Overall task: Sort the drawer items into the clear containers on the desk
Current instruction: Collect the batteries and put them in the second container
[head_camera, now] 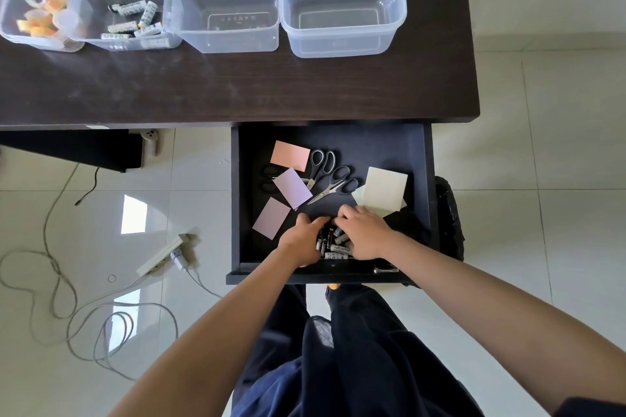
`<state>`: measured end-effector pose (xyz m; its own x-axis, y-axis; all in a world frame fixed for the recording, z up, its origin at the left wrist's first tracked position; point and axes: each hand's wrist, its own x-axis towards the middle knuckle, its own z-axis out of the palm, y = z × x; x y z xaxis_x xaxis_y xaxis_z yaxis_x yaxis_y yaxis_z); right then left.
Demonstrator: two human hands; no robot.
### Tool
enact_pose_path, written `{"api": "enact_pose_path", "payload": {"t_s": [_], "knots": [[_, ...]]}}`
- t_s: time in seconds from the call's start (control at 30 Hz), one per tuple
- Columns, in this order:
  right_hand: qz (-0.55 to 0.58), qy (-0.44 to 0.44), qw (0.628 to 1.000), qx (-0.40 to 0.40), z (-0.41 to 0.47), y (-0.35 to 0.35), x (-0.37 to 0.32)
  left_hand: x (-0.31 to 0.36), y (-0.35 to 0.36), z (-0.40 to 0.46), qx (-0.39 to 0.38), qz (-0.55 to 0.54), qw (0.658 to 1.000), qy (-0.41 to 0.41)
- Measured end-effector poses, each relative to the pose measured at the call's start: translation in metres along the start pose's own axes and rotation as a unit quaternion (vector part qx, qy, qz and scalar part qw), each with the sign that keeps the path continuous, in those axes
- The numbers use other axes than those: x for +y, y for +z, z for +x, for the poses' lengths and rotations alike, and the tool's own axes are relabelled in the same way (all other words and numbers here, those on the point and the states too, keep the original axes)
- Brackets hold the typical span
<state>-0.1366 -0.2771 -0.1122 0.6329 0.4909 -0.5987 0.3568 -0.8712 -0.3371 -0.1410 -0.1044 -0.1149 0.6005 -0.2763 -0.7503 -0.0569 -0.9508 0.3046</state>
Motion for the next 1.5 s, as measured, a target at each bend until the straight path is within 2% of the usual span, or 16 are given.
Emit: {"api": "enact_pose_path", "payload": {"t_s": [0.27,0.43,0.6,0.83,1.13,1.5], "knots": [[0.131,0.087,0.987,-0.045,-0.003,0.01,-0.005,-0.004,0.007,0.003,-0.018,-0.052,0.998,0.018],[0.15,0.096,0.98,-0.09,0.0,0.022,-0.012,-0.007,0.015,0.001,0.009,-0.094,0.995,0.032],[0.204,0.098,0.97,-0.087,0.001,0.022,-0.01,-0.005,0.013,0.001,0.03,-0.106,0.992,0.061],[0.262,0.104,0.956,-0.082,-0.004,0.021,-0.006,-0.006,0.014,0.005,-0.021,-0.188,0.982,0.004],[0.32,0.099,0.937,-0.098,-0.006,0.018,-0.009,-0.001,0.008,0.004,-0.08,-0.091,0.993,-0.001],[0.335,0.086,0.932,-0.106,-0.007,0.017,-0.01,-0.006,0.002,0.001,-0.135,-0.085,0.987,0.013]]}}
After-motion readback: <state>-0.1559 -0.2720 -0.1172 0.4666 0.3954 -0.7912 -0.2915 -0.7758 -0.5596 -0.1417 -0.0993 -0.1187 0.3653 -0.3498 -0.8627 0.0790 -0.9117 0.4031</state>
